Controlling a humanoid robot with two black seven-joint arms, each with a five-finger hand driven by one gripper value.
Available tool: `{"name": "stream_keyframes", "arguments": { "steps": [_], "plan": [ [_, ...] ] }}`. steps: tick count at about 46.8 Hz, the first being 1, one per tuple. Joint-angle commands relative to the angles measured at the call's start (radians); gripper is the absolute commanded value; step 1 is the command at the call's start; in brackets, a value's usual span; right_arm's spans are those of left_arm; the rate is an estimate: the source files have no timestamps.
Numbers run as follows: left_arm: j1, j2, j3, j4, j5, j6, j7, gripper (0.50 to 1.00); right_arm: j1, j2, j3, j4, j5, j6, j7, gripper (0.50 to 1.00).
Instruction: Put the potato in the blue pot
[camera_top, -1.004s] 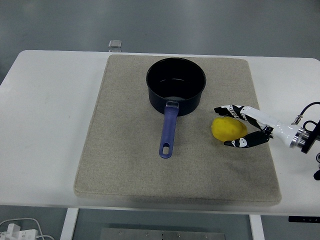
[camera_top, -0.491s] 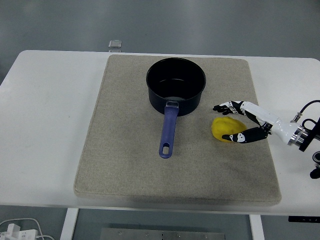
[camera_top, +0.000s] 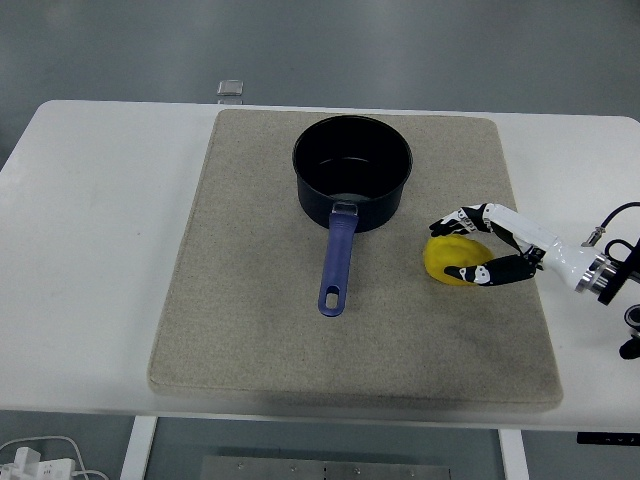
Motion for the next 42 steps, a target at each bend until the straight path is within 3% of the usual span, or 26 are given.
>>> {"name": "stream_keyframes", "arguments": {
  "steps": [1, 42],
  "plan": [
    [0.000, 0.000, 0.000, -0.002, 0.002, -0.001, 0.001, 0.994, -0.002, 0.000, 0.000, 0.000, 0.001, 0.002, 0.000, 0.500],
    [0.000, 0.000, 0.000, -0.002, 0.002, -0.001, -0.001, 0.992, -0.040, 0.023, 0.002, 0.000, -0.008, -0.011, 0.000, 0.500]
  ]
}}
